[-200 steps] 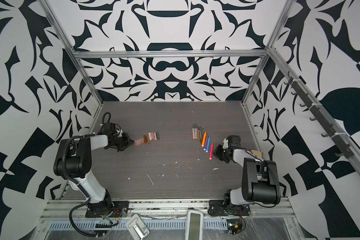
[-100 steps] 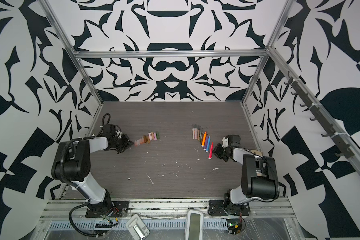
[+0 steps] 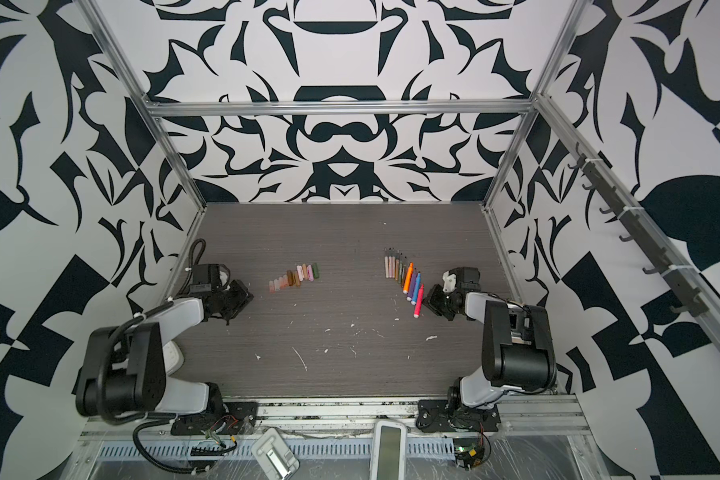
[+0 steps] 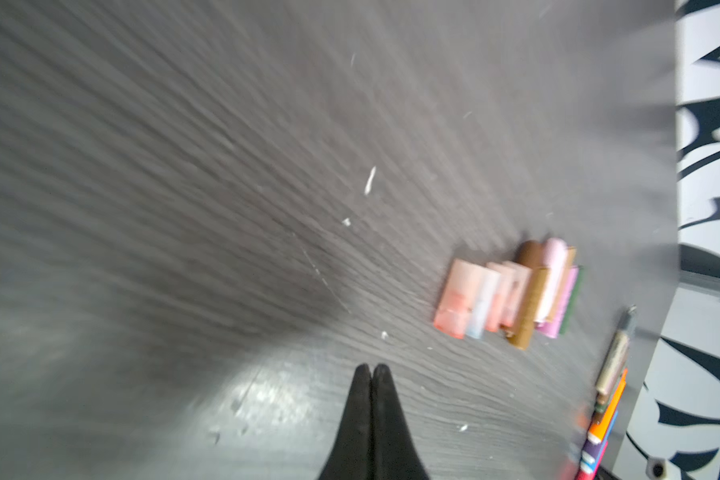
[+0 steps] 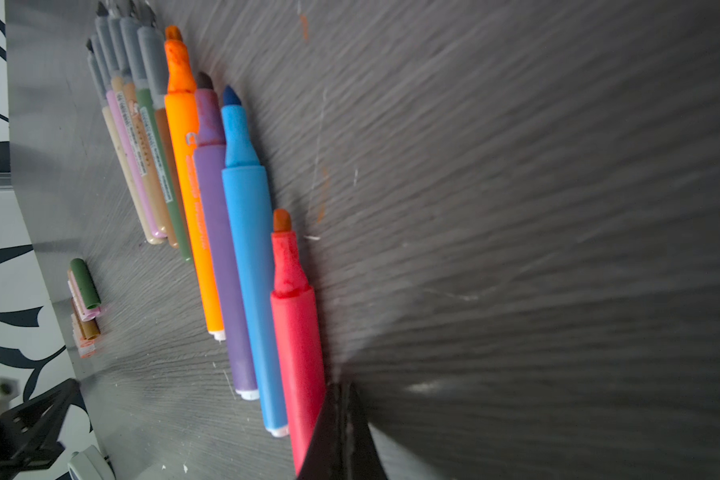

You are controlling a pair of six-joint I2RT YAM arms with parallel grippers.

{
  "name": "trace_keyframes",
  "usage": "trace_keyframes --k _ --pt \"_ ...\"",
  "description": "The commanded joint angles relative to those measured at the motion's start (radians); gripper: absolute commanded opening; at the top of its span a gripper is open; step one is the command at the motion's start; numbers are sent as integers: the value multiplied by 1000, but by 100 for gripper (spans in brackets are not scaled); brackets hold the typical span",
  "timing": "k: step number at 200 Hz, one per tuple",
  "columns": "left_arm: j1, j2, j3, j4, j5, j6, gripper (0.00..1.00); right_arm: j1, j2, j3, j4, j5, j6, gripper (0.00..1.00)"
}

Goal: Open the pen caps

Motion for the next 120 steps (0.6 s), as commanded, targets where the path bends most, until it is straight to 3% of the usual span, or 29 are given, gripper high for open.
trace_keyframes --k 1,21,33,45,51,61,70,77,93,111,120 --pt "9 -142 -21 59 -133 9 10 -10 -41 -4 -60 80 -11 6" --pt "9 -267 -60 129 -246 22 30 -14 -173 13 -127 191 -38 9" --pt "7 -342 -106 228 -315 56 37 -14 -298 20 -172 338 -70 12" --pt "0 -404 -182 372 -391 116 40 -15 -440 -5 -154 500 -105 23" --pt "-12 -425 -226 456 -448 160 42 -15 -506 -39 -113 590 -117 37" --pt "-33 -443 -291 589 -532 267 50 -14 -600 -140 35 685 -151 56" --pt "-53 -444 -313 632 -589 363 62 -15 -662 -255 244 693 -204 64" --pt "-67 -431 -304 613 -623 426 63 -15 -691 -370 435 678 -233 84" --pt "-73 -366 -296 622 -633 475 65 -14 -651 -541 812 694 -239 85" --pt "-75 -274 -368 848 -617 493 71 -14 -468 -520 949 644 -267 86" --pt "-80 -211 -384 929 -630 534 71 -11 -351 -528 1099 612 -238 86"
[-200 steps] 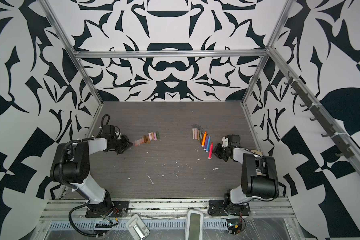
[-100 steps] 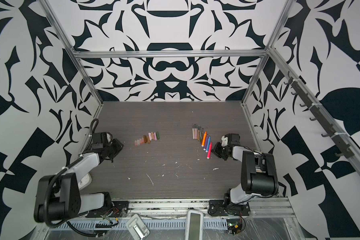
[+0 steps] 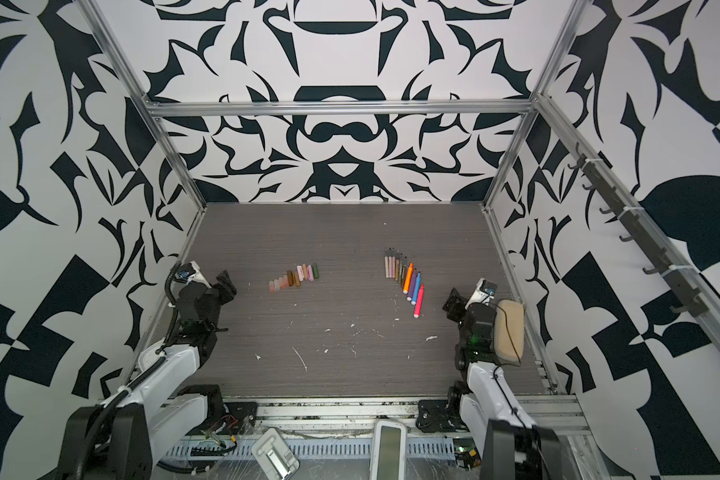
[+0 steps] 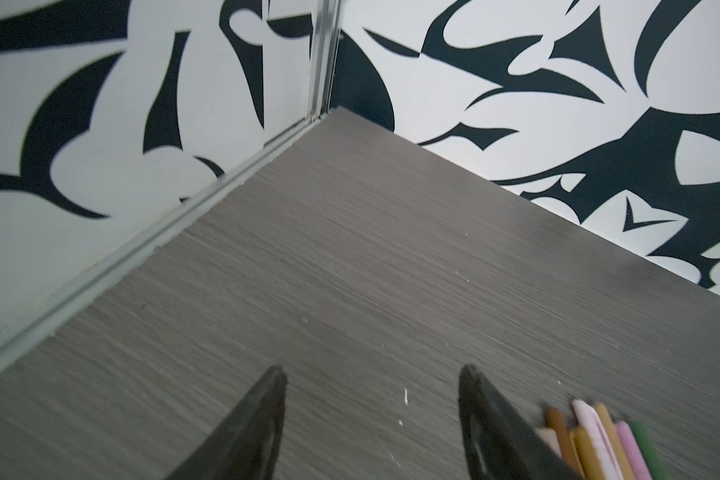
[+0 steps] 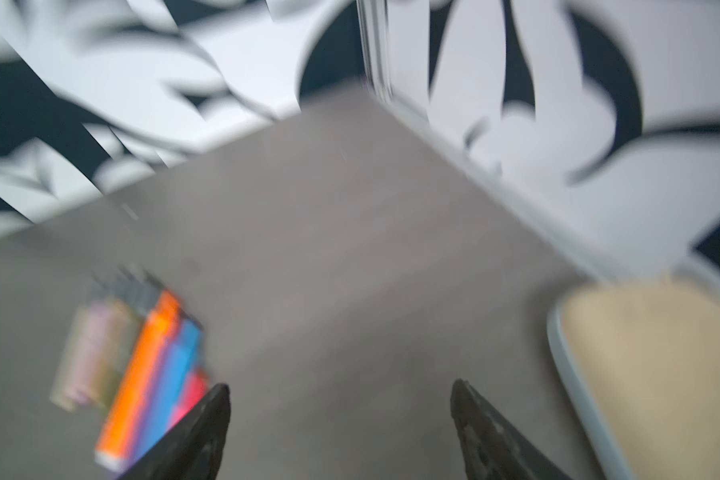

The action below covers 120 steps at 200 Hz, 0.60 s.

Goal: Open the pen caps

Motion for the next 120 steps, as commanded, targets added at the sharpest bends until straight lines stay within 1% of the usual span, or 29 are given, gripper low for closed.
trace_keyframes --k 1,10,15,17,18,24,31,37,45,58,60,64,71,79,82,88,92,96,104,110,120 --pt "-8 115 -57 297 -77 138 71 5 227 5 508 -2 -28 86" --pt "-8 177 -57 345 -98 144 73 26 346 -11 682 5 -39 87" --pt "-8 218 -63 399 -100 155 78 39 415 -10 747 17 -48 89" --pt "-9 239 -65 436 -105 165 88 40 436 -8 761 18 -49 89" --pt "-10 255 -67 451 -108 169 91 41 446 -7 767 18 -50 89" --pt "-20 297 -79 527 -105 206 100 58 508 -9 814 37 -58 89" --pt "-23 323 -92 575 -95 221 99 85 578 -10 883 62 -74 89" --pt "-23 345 -102 606 -108 213 99 113 596 6 878 49 -111 89" --pt "-22 391 -114 666 -118 214 99 172 624 25 883 95 -161 90" --pt "-14 508 -122 837 -109 242 99 215 624 61 843 107 -209 91" --pt "-13 523 -120 853 -103 251 99 217 621 67 828 135 -211 91" --pt "-8 545 -116 873 -80 258 99 221 611 82 786 150 -212 91" --pt "9 549 -97 823 -34 250 99 222 580 120 682 152 -210 90" --pt "31 533 -38 670 -23 216 99 224 555 158 566 142 -213 91" --pt "43 528 -13 611 -9 208 99 223 552 175 532 141 -216 92" --pt "66 519 39 489 35 185 99 224 564 213 486 137 -219 99" --pt "72 513 81 409 37 166 99 223 574 240 455 142 -222 99" --pt "61 507 101 358 31 185 99 225 576 259 413 151 -218 100" --pt "43 502 96 361 14 202 99 238 561 267 376 130 -248 99" --pt "42 514 93 389 2 196 99 239 562 265 380 47 -274 100" --pt "42 531 78 454 -1 212 99 239 577 272 392 1 -294 100"
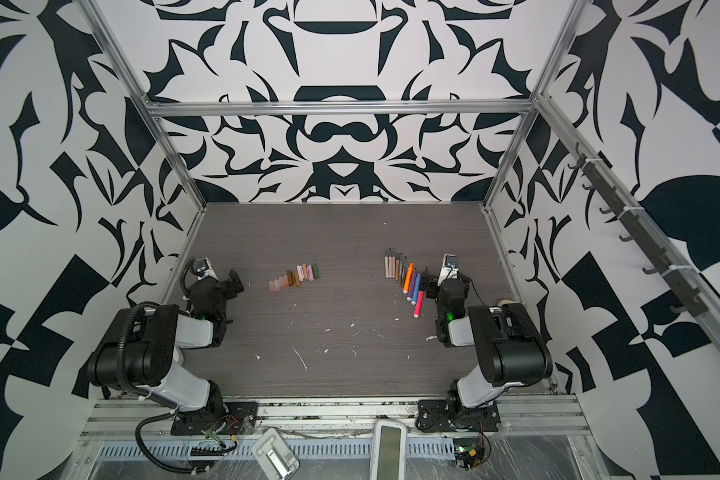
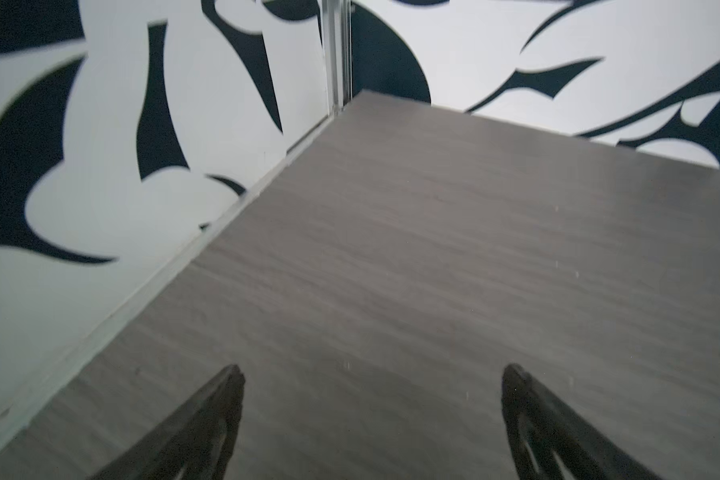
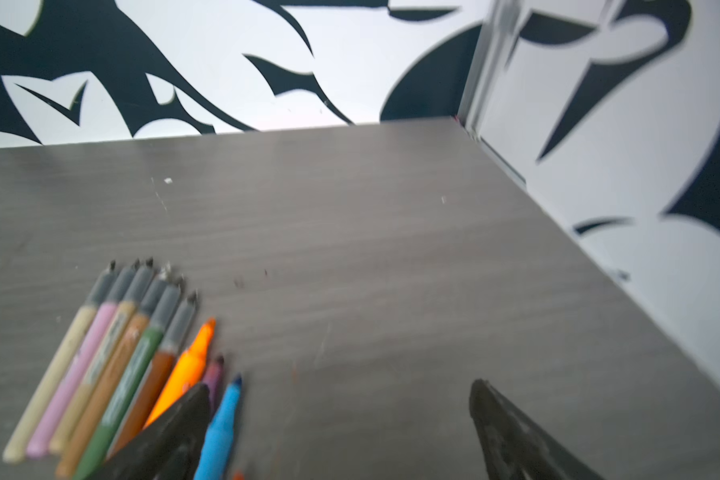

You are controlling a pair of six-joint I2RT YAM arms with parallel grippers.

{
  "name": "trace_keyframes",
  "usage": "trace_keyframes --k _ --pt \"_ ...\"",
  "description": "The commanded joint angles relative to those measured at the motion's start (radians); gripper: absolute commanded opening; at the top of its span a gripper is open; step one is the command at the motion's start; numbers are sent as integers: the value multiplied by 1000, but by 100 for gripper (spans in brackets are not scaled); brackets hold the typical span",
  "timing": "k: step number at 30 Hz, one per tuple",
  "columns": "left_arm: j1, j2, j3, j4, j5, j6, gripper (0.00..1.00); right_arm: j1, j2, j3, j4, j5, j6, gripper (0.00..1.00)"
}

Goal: Open the pen caps

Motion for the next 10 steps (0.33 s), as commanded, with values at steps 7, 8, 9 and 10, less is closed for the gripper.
trace_keyframes --k 7,8,9,10 --pt "-7 -8 1 -21 23 8 99 12 -6 31 -121 -83 -76 100" --pt "-6 -9 2 -25 23 9 99 12 -8 25 -110 -79 -78 100" --pt "-6 -13 3 -37 26 5 99 14 -11 17 -96 -75 -76 100" --pt "-7 -12 4 -37 26 5 99 18 -17 1 -79 -75 -83 100"
